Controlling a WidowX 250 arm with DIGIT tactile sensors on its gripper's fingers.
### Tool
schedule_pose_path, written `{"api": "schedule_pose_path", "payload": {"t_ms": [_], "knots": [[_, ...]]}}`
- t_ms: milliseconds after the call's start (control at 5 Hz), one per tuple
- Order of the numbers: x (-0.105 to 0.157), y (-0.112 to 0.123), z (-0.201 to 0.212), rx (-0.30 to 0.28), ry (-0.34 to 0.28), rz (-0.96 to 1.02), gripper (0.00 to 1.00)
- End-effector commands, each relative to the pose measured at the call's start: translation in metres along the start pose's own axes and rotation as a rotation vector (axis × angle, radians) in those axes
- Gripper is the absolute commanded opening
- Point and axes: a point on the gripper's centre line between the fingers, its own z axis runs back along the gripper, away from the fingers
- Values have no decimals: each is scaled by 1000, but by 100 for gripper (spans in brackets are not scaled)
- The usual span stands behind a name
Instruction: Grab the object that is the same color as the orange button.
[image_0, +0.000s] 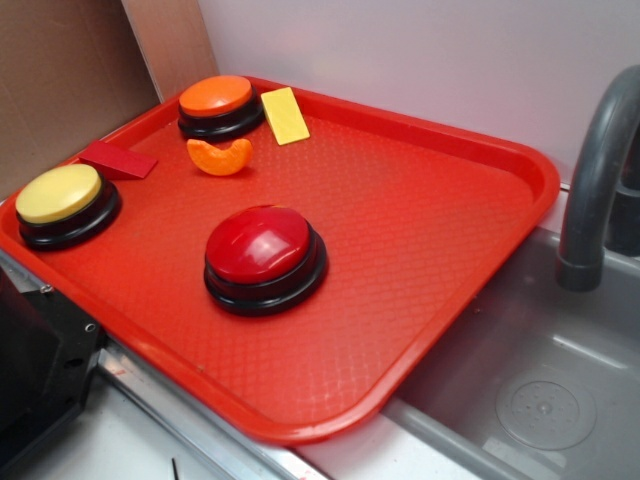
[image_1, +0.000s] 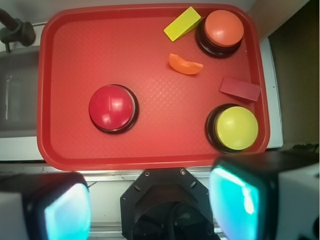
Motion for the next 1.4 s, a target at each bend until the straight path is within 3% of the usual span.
{"api": "schedule_pose_path", "payload": {"t_ms": [0, 400, 600, 1000, 1200], "knots": [[0, 0, 0, 0, 0, 0, 100], [74, 27, -51, 59, -10, 122, 100], [97, 41, -69, 81, -50, 82, 100], [117, 73, -117, 40, -114, -267, 100], [120, 92, -137, 31, -100, -346, 100]]}}
